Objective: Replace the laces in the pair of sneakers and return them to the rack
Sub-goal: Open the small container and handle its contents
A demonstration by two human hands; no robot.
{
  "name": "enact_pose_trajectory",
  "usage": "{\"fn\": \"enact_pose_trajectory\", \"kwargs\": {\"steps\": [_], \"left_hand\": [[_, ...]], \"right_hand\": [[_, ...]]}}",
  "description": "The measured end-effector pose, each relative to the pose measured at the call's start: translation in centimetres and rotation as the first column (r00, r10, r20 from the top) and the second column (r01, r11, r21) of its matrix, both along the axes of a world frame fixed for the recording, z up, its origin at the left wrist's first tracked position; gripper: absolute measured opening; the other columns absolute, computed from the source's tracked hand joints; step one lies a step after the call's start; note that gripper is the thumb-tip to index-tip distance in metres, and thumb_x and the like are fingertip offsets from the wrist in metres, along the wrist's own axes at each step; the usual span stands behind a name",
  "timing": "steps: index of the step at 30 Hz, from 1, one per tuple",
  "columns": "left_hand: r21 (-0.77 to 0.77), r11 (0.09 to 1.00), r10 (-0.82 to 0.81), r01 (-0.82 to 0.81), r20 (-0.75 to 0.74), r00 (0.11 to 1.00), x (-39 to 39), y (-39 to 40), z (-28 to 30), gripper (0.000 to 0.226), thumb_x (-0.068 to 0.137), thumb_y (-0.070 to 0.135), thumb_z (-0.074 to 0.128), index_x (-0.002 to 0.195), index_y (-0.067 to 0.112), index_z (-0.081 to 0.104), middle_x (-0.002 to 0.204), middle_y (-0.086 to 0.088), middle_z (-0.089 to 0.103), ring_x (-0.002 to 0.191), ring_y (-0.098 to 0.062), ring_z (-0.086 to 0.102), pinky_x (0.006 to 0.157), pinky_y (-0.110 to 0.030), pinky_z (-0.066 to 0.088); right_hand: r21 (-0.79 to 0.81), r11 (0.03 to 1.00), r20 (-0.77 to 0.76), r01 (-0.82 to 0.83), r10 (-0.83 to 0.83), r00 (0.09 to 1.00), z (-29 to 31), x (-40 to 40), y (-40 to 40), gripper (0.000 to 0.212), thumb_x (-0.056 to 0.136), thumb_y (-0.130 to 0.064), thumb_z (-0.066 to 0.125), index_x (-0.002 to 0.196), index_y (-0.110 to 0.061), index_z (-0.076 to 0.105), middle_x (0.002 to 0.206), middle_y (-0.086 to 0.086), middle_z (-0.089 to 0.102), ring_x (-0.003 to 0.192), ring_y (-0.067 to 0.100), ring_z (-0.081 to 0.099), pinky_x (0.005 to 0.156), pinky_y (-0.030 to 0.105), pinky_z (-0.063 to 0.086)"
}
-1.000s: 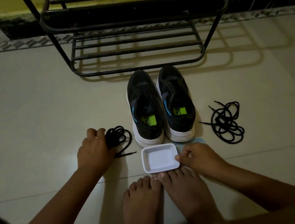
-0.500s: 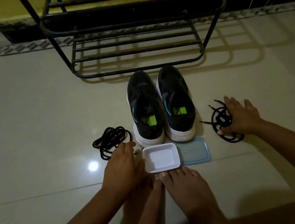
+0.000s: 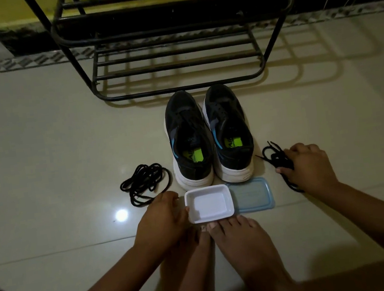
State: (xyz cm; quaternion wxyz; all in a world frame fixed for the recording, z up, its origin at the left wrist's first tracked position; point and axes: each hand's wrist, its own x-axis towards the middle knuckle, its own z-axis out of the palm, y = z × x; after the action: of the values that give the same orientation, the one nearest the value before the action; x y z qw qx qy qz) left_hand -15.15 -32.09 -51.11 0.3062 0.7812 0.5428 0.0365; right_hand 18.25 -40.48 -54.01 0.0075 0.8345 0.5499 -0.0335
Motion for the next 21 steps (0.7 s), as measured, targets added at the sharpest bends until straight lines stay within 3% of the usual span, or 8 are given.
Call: {"fn": "enact_pose_trajectory", "kwargs": {"steps": [2,4,6,8,10,14,17,21], "left_hand": [[-0.030,0.999,0.019,-0.019,0.012,1.000,-0.1,0.0,-0.1,0.024,0.087,0.034,0.058,0.107,0.021,0.058,0.101,0.005,0.060,0.085,-0.011,0.057,0.070,-0.025,0.045],[-0.061,0.998,0.024,-0.023,0.008,1.000,-0.1,0.1,-0.3,0.016,0.087,0.034,0.058,0.098,0.022,0.060,0.093,0.007,0.062,0.080,-0.009,0.057,0.069,-0.026,0.047],[-0.085,0.996,0.013,-0.013,-0.001,1.000,0.0,0.2,-0.3,0.012,0.088,0.034,0.057,0.092,0.023,0.060,0.087,0.007,0.063,0.078,-0.009,0.059,0.070,-0.027,0.049],[-0.106,0.994,0.006,-0.007,-0.006,1.000,0.2,0.2,-0.3,0.012,0.089,0.034,0.056,0.087,0.023,0.060,0.083,0.006,0.065,0.076,-0.009,0.060,0.071,-0.028,0.050],[-0.119,0.993,0.001,-0.003,-0.010,1.000,0.4,0.1,-0.3,0.014,0.090,0.033,0.055,0.084,0.022,0.060,0.080,0.005,0.065,0.074,-0.010,0.060,0.070,-0.028,0.051],[-0.141,0.990,-0.001,0.002,0.005,1.000,0.6,0.0,-0.3,0.018,0.090,0.033,0.055,0.081,0.018,0.061,0.075,0.003,0.065,0.070,-0.010,0.061,0.069,-0.029,0.052],[-0.164,0.986,-0.009,0.010,0.010,1.000,0.6,0.0,-0.3,0.018,0.090,0.033,0.055,0.080,0.019,0.060,0.072,0.003,0.066,0.066,-0.009,0.061,0.066,-0.029,0.052],[-0.183,0.983,-0.006,0.010,0.024,1.000,0.7,-0.1,-0.1,0.019,0.090,0.033,0.055,0.079,0.019,0.061,0.073,0.002,0.066,0.067,-0.012,0.063,0.068,-0.032,0.054]], "right_hand": [[0.073,0.996,0.079,-0.053,0.047,0.996,-0.6,-0.2,-0.2,0.029,0.063,-0.018,0.086,0.082,-0.002,0.071,0.076,0.017,0.064,0.070,0.037,0.055,0.063,0.038,0.042],[0.114,0.986,0.152,-0.119,0.101,0.983,-0.9,-0.6,-0.4,0.020,0.059,-0.003,0.081,0.069,-0.002,0.065,0.065,0.014,0.058,0.061,0.033,0.054,0.058,0.035,0.039],[0.158,0.966,0.220,-0.203,0.166,0.961,-1.3,-1.1,-0.9,0.009,0.063,0.005,0.060,0.068,-0.002,0.057,0.064,0.015,0.052,0.059,0.031,0.052,0.055,0.035,0.039],[0.170,0.948,0.257,-0.269,0.221,0.941,-2.0,-1.4,-1.4,0.016,0.066,0.002,0.039,0.070,-0.005,0.052,0.067,0.014,0.048,0.059,0.030,0.050,0.054,0.036,0.038],[0.161,0.942,0.272,-0.295,0.245,0.931,-2.4,-1.3,-1.6,0.018,0.067,0.002,0.034,0.071,-0.006,0.050,0.068,0.013,0.047,0.061,0.030,0.048,0.056,0.036,0.036],[0.243,0.919,0.175,-0.311,0.274,0.946,-1.3,-1.3,-1.8,0.019,0.064,0.002,0.040,0.078,-0.007,0.049,0.072,0.011,0.048,0.067,0.028,0.046,0.064,0.036,0.026],[0.374,0.879,0.034,-0.295,0.305,0.952,0.5,-3.9,-1.1,0.036,0.053,0.002,0.053,0.086,-0.011,0.045,0.075,0.009,0.049,0.073,0.025,0.041,0.068,0.033,0.025],[0.474,0.736,-0.045,-0.484,0.569,0.821,3.1,-9.6,1.1,0.016,0.070,-0.013,0.044,0.082,-0.009,0.053,0.074,0.008,0.052,0.073,0.025,0.045,0.070,0.030,0.027]]}}
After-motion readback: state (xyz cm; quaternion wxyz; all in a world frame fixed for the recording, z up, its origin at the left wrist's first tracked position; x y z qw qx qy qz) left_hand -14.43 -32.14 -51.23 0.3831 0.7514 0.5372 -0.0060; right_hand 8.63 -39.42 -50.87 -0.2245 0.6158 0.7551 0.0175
